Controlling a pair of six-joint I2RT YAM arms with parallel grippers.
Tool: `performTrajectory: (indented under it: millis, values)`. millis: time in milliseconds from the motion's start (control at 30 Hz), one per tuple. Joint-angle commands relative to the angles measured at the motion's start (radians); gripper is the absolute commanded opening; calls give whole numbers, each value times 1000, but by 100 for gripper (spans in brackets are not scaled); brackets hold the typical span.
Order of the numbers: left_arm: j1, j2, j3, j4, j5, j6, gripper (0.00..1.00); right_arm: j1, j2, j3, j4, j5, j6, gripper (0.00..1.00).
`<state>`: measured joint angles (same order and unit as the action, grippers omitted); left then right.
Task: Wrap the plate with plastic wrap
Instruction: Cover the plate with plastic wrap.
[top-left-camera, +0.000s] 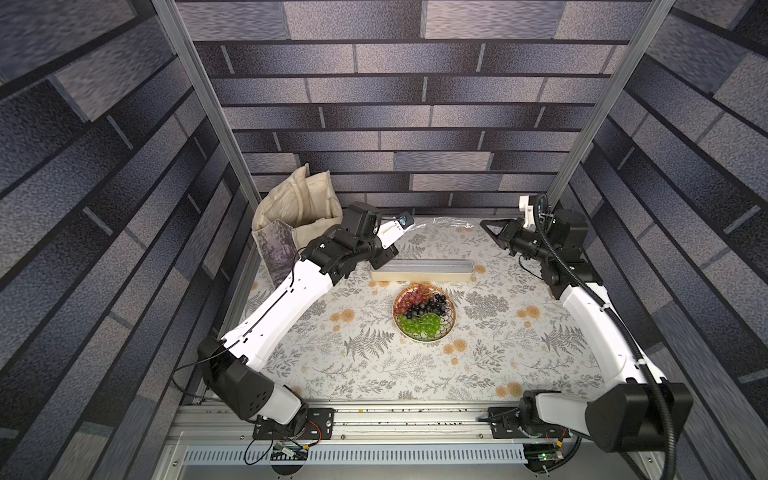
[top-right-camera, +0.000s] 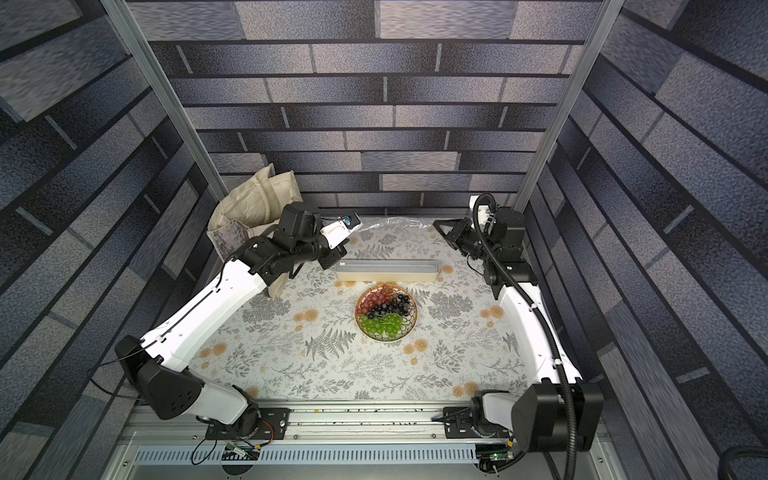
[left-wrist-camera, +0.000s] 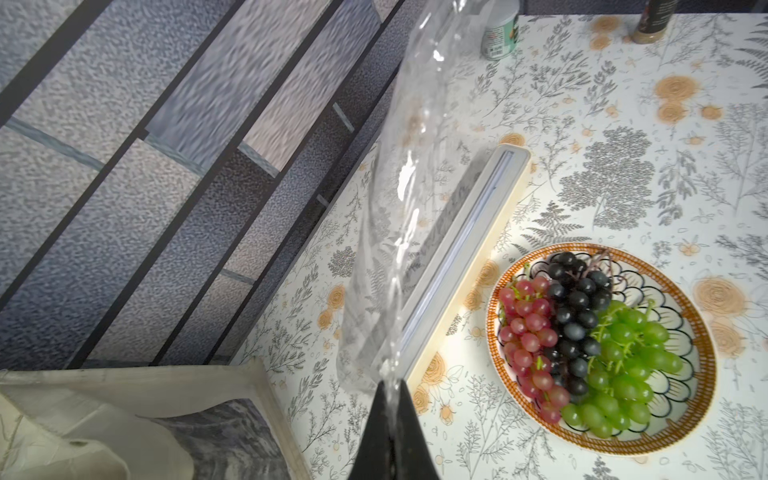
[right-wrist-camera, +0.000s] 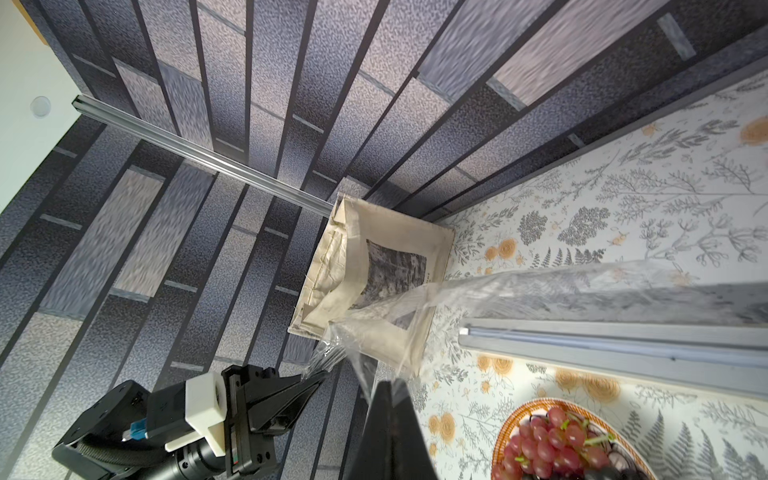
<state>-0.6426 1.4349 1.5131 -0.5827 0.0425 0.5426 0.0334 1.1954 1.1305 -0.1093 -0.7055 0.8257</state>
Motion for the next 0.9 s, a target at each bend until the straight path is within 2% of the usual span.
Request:
performTrajectory:
  millis: [0, 167, 300, 433, 633, 867]
  values:
    - [-78, -85, -119, -3, -82, -67, 3, 10, -89, -54, -216, 19, -88, 0]
    - [-204, -175, -310, -45, -144, -221, 3, 15, -224, -179, -471, 65, -143, 0]
    - [-272, -200, -406, -80, -128, -352, 2, 22, -306, -270, -602, 66, -132, 0]
    - [-303, -198, -471, -110, -90, -445, 1, 29, -370, -356, -712, 84, -132, 0]
    - [-340, -181, -538, -93, -32, -546, 0, 30, -440, -483, -806, 107, -110, 0]
    - [-351, -147, -619, -48, 14, -621, 0, 32, -468, -624, -775, 120, -79, 0]
